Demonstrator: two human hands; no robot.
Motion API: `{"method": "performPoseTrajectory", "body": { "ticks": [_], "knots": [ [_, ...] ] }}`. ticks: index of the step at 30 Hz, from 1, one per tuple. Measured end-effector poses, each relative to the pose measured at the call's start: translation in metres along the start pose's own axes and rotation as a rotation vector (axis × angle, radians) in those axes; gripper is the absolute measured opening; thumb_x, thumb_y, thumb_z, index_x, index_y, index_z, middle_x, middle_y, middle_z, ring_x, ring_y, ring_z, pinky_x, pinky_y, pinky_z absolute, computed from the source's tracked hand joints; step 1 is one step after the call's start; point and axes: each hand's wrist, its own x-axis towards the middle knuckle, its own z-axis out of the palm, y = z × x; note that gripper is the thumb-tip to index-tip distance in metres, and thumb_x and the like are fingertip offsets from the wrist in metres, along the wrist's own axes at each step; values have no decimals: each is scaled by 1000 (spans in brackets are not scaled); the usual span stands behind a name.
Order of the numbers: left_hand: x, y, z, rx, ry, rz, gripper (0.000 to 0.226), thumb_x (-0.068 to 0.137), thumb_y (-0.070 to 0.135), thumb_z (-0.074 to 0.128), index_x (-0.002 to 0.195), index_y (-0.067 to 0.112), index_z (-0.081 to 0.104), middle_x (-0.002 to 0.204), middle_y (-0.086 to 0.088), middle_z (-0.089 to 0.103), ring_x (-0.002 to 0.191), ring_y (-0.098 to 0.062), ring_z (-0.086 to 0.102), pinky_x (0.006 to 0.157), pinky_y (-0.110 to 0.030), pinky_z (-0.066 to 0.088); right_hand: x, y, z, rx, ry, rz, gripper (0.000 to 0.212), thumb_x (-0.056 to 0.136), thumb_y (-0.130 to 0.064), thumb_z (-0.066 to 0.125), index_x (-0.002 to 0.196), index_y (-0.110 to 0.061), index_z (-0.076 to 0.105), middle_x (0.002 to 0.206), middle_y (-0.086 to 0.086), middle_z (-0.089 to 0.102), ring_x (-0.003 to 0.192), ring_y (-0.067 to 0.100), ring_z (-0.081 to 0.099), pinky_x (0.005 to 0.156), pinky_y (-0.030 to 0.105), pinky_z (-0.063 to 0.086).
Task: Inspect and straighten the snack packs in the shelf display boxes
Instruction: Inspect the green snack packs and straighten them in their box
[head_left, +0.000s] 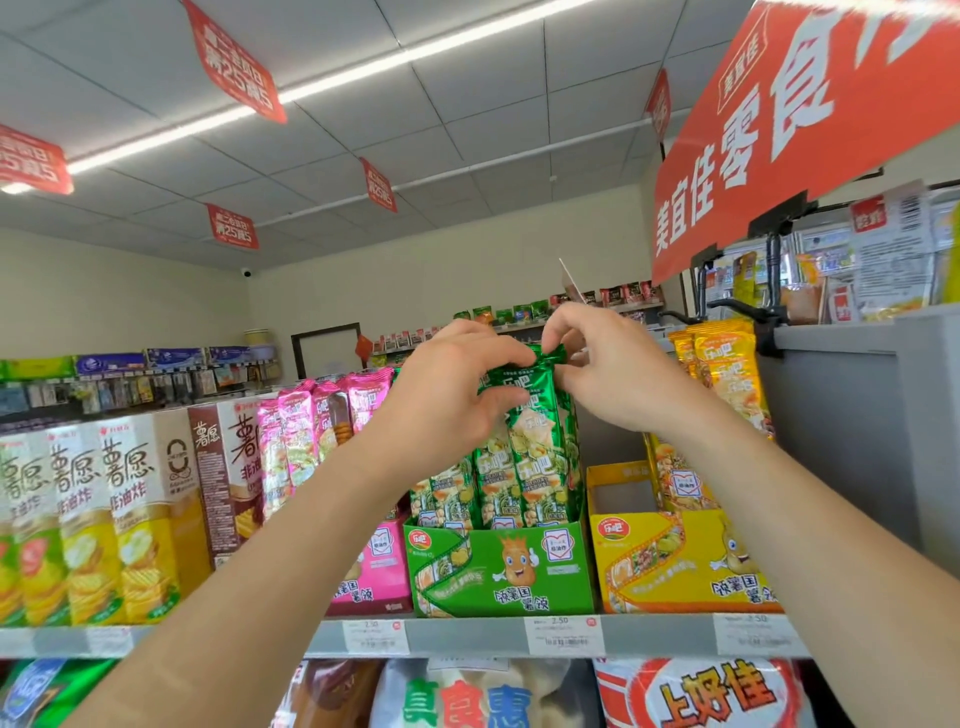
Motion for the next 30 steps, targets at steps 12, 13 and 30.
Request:
{"method": "performPoseTrajectory", "body": {
  "ticks": [12, 13, 30],
  "knots": [
    [-7, 5, 2, 38, 36, -24, 32, 86, 10, 71, 119, 10, 68, 104, 2, 65, 95, -14, 48, 95, -32, 40, 3, -37, -61, 596, 857, -315, 25, 89, 0, 57, 104, -18, 51, 96, -2, 62, 88, 12, 63, 75, 26, 52],
    [-8, 8, 2, 29, 55, -41, 33, 86, 8, 71, 119, 11, 68, 99, 7, 63, 90, -11, 46, 93, -36, 43, -5, -39, -61, 580, 885, -367, 23, 90, 0, 55, 107, -16, 50, 98, -2, 60, 89, 10, 61, 75, 23, 49],
    [-87, 134, 20, -857, 241, -381, 26, 91, 43, 59, 106, 25, 70, 82, 10, 65, 64, -4, 58, 51, -25, 52, -166, -8, -20, 978, 360, -42, 18, 73, -15, 78, 81, -22, 63, 81, -7, 69, 73, 5, 67, 66, 17, 51]
  ]
}}
